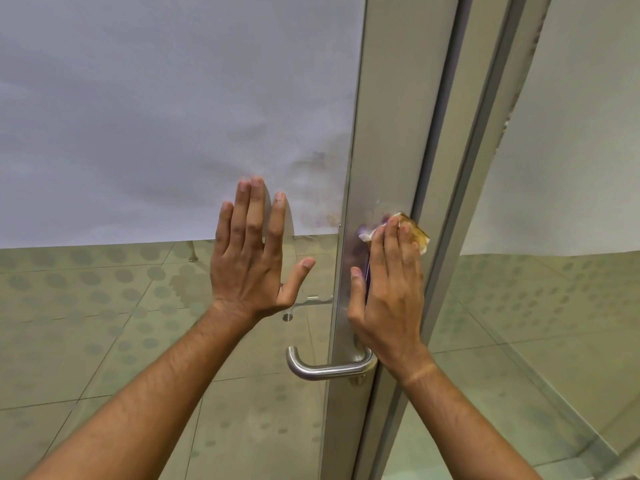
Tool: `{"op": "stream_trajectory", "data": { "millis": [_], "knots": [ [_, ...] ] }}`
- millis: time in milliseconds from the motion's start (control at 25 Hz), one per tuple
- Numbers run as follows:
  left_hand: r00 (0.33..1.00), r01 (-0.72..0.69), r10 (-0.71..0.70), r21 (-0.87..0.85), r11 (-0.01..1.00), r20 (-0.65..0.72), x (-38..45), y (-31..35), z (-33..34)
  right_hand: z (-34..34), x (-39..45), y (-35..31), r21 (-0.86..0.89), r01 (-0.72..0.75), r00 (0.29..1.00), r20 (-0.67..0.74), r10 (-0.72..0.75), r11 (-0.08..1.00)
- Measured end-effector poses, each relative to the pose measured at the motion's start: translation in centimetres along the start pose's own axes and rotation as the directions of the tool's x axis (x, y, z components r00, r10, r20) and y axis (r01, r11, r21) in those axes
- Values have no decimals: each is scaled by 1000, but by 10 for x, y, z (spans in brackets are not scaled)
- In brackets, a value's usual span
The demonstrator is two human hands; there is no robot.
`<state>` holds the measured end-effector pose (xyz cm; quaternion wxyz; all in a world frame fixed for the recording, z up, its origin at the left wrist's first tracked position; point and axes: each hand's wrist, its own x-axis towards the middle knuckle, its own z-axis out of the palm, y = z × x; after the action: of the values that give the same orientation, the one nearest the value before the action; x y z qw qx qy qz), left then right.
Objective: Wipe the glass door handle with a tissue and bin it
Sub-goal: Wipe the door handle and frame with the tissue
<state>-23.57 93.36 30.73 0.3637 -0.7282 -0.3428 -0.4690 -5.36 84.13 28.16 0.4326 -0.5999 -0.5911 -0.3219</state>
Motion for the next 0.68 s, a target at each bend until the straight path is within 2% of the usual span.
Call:
{"op": "stream_trajectory", "data": {
  "millis": [240, 360, 520, 680],
  "knots": [
    [1000, -9, 10, 41, 999, -26, -1, 0, 2, -2, 5, 4, -47, 68, 998, -14, -69, 997],
    [1000, -7, 8, 41, 999, -20, -1, 0, 2, -1, 6, 7, 27, 88, 996, -17, -88, 996],
    [1000, -4, 5, 46, 999, -21, -1, 0, 1, 8, 8, -1, 159, 18, 1000, -8, -18, 987],
    [1000, 4, -3, 61, 998, -7, -1, 1, 2, 14, -4, 1, 121, 31, 999, 25, -34, 992]
  ]
}}
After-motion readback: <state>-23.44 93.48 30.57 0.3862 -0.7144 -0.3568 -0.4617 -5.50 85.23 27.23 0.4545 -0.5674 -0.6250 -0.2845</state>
